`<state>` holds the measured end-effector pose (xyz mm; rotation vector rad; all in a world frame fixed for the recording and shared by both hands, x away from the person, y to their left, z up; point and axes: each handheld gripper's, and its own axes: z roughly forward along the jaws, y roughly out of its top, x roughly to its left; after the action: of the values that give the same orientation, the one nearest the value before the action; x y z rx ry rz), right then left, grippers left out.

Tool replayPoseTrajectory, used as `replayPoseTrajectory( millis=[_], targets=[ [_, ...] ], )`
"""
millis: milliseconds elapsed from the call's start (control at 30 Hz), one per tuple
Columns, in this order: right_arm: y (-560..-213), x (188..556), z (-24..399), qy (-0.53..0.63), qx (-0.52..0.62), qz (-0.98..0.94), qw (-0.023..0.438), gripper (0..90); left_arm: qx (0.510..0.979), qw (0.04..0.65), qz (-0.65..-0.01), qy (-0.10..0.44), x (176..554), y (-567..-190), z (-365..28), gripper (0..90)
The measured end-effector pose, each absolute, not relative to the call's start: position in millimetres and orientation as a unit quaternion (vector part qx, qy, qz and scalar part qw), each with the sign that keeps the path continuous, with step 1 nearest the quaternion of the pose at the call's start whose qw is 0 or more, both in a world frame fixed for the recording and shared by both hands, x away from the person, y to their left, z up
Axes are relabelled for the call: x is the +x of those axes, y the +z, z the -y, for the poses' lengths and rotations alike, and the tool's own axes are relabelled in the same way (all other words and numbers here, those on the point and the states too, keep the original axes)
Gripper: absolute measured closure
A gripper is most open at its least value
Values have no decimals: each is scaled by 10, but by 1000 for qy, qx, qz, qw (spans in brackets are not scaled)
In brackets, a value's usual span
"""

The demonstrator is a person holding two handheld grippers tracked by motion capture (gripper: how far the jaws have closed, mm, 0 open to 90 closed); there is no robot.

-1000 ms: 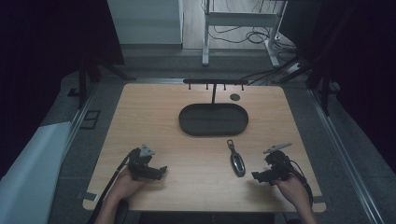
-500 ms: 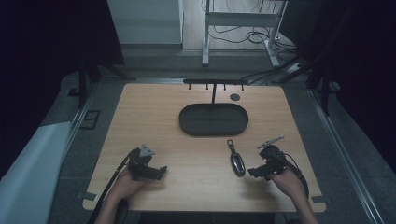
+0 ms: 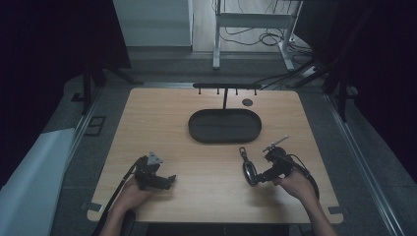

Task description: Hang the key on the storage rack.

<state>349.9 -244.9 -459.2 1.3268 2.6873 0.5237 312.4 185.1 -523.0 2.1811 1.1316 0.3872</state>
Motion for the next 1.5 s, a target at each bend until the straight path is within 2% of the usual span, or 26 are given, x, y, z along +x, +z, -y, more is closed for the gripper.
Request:
replayPoseTrajectory(
  millis=[700,1133,1233,1500],
  targets=[
    [-4634,3765,1981,117,464,-878,-9,255,830,321,-431,147,3124,-5230,-1852,0],
    [-4796,3875,1755,48,464,-885,-6,351,830,321,-431,147,3124,-5230,-1852,0],
    [-4802,3897,1703,31,454,-891,10,411,830,321,-431,147,3124,-5230,-1851,0],
    [-4787,3910,1702,29,407,-913,3,467,830,322,-431,147,3124,-5230,-1851,0]
  ],
)
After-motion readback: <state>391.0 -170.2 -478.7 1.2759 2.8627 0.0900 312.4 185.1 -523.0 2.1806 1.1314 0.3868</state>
